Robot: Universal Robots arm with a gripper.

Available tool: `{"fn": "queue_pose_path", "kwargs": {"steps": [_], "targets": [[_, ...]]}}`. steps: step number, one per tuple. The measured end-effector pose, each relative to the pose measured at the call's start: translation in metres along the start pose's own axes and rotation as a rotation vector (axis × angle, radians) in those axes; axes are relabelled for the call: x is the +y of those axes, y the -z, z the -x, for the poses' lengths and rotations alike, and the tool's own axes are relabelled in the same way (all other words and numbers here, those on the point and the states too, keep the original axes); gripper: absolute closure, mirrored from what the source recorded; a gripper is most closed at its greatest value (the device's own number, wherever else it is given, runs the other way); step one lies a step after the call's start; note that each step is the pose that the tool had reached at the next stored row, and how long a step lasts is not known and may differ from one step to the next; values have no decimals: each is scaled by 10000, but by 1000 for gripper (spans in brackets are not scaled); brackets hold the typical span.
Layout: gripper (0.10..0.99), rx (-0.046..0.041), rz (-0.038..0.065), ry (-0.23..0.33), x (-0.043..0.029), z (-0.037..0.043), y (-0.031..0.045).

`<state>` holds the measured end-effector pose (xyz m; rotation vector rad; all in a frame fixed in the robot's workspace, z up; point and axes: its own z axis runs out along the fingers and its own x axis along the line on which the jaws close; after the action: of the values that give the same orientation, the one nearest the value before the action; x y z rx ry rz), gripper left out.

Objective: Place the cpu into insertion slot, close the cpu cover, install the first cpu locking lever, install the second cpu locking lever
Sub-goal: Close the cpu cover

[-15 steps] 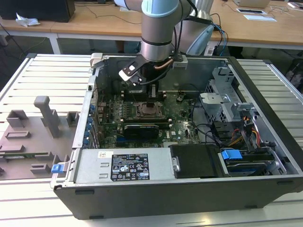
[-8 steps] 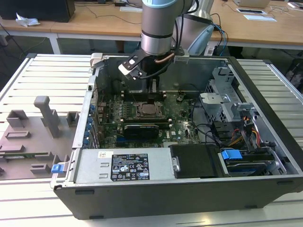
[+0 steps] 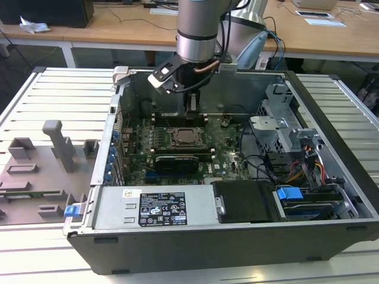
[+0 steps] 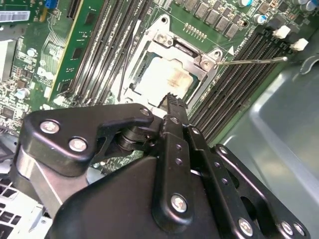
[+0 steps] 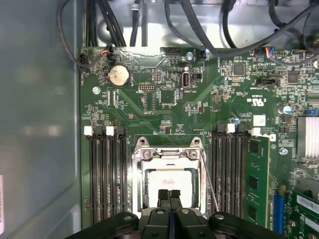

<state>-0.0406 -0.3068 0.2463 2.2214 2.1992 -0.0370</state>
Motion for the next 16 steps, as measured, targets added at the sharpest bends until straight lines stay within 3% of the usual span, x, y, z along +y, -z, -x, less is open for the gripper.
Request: {"fn": "queue_pose_path", "kwargs": {"steps": [5, 12, 16], "targets": [[980, 0, 0, 0, -1, 2, 86], [980, -2, 0, 0, -2, 8, 308], [980, -2, 0, 0, -2, 9, 309]]}}
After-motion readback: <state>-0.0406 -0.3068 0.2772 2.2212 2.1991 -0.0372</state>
